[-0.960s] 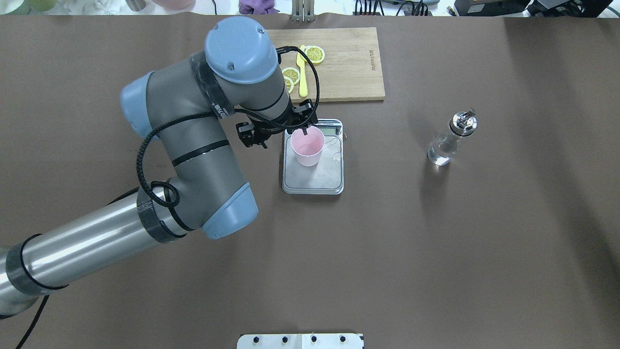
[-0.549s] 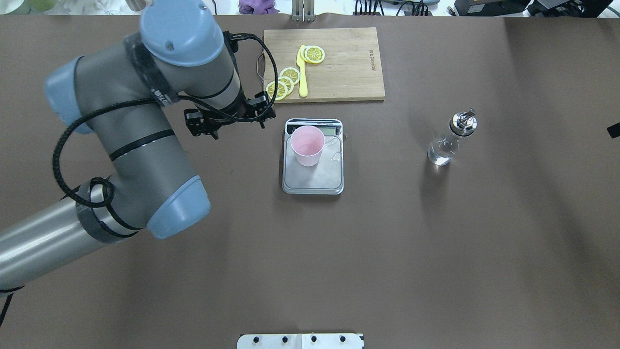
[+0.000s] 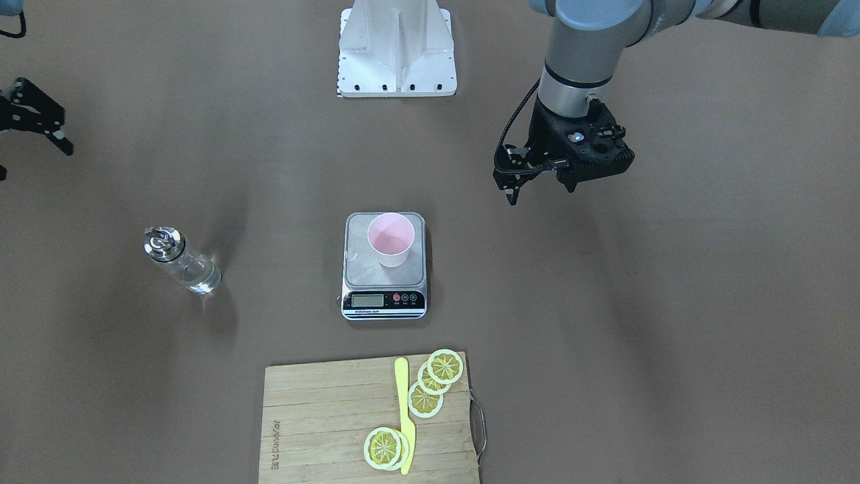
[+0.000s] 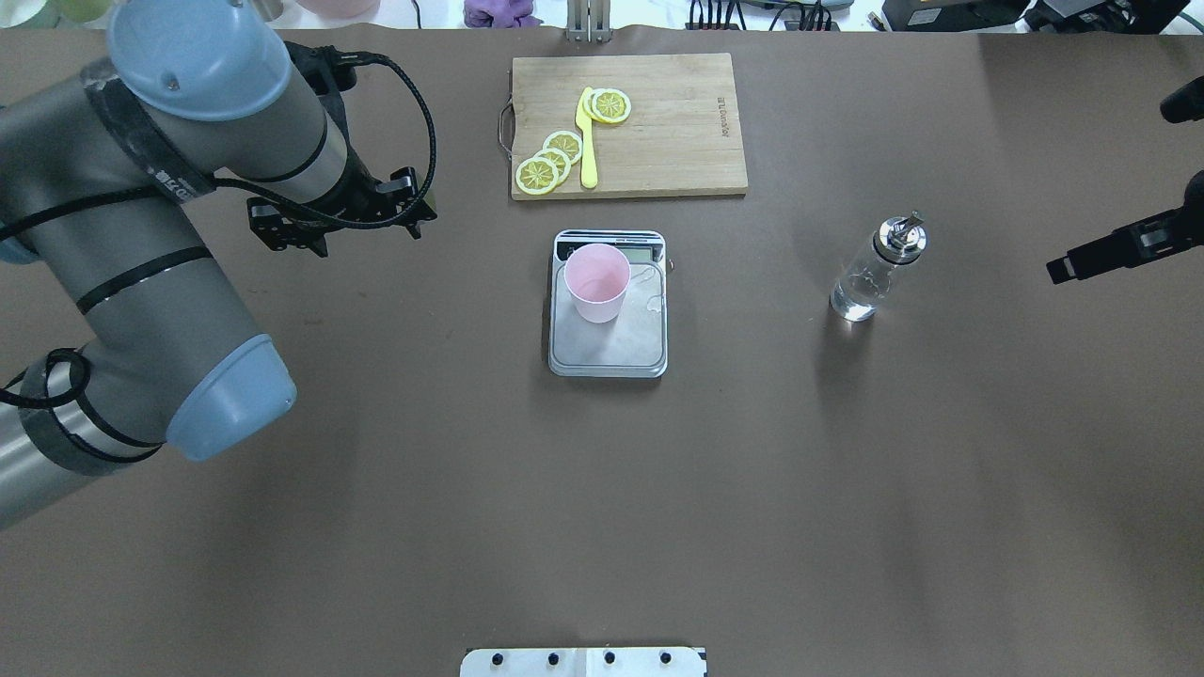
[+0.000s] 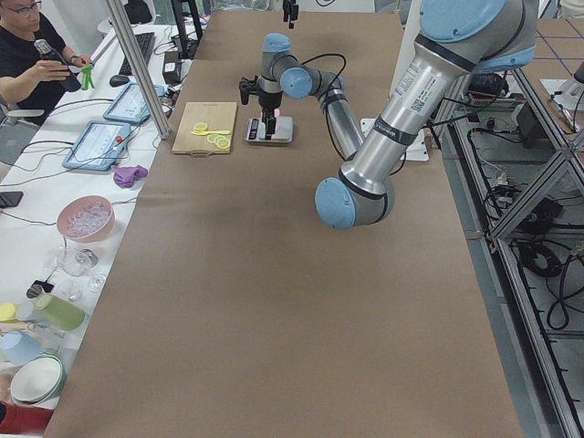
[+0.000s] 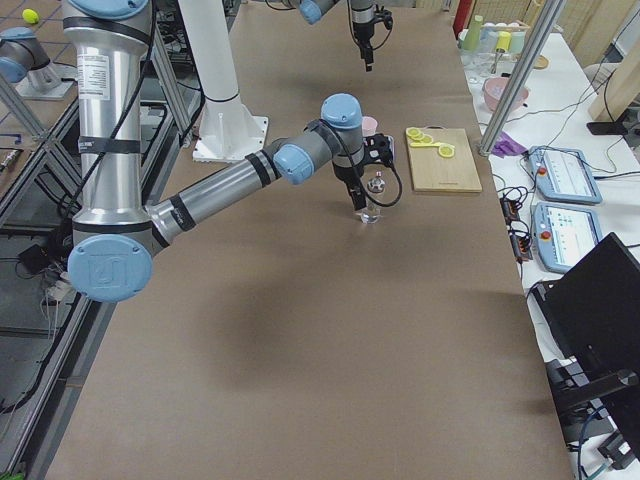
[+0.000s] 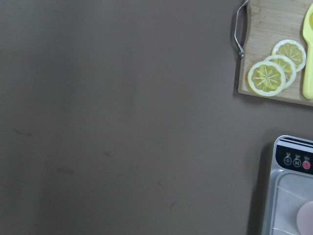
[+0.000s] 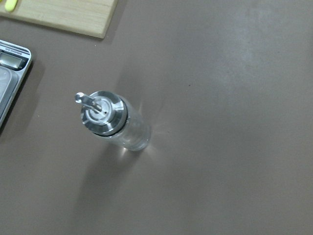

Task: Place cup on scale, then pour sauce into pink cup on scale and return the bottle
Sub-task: 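Open the left gripper and withdraw while the right arm reaches toward the glass bottle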

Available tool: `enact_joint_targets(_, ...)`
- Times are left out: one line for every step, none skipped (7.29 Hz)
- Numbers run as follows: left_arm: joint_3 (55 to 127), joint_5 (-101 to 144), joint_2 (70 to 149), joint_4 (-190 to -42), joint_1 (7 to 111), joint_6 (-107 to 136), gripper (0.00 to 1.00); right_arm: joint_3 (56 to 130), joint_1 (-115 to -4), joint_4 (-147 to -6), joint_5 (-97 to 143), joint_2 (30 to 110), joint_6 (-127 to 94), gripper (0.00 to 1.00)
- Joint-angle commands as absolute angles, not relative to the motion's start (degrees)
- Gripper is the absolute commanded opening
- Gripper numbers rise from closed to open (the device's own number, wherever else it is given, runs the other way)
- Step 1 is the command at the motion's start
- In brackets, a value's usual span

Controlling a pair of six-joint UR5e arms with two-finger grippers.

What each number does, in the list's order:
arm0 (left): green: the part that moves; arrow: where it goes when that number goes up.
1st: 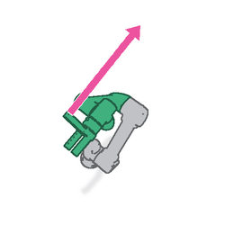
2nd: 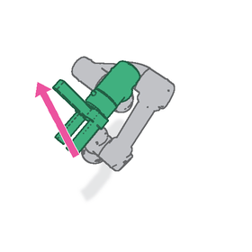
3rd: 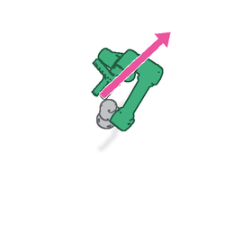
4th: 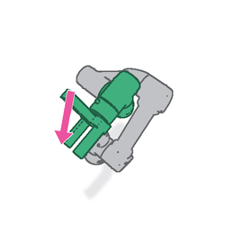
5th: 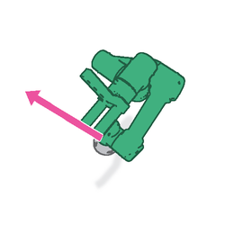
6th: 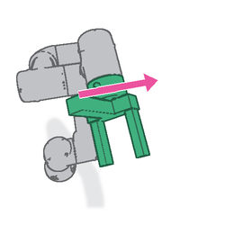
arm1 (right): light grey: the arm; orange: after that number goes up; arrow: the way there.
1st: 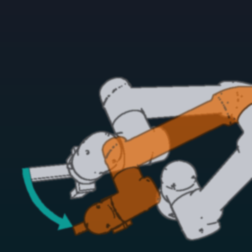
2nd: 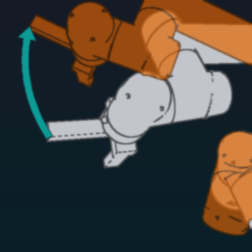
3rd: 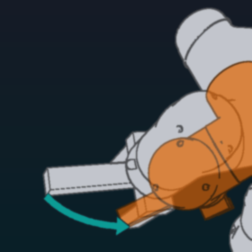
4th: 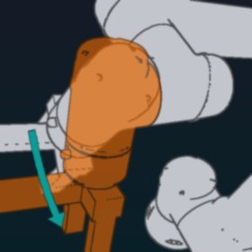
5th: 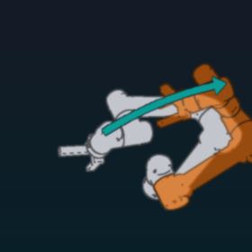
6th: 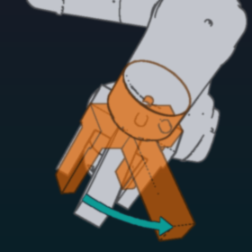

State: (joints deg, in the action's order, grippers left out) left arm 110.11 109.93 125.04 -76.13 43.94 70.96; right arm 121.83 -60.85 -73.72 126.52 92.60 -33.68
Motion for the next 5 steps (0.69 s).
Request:
enact_joint_targets(110.48, 109.86, 122.97, -76.2, 44.47, 68.58, 0.98, 121.99, -47.25, -55.87, 109.5, 97.88, -51.21, 1.0)
enact_joint_targets(110.65, 109.86, 121.74, -76.64, 45.08, 67.68, 0.98, 121.91, -45.37, -55.64, 107.08, 98.26, -51.68, 1.0)
enact_joint_targets(110.65, 109.86, 120.68, -77.68, 45.35, 67.68, 0.98, 121.9, -43.7, -55.46, 103.83, 98.17, -52.38, 0.99)
enact_joint_targets(110.65, 109.86, 120.24, -77.96, 45.35, 67.68, 0.98, 121.9, -41.94, -55.46, 99.54, 97.83, -53.86, 0.99)
enact_joint_targets(110.65, 109.86, 120.23, -78.05, 45.44, 67.76, 0.98, 121.64, -39.84, -53.63, 94.88, 97.65, -53.96, 0.99)
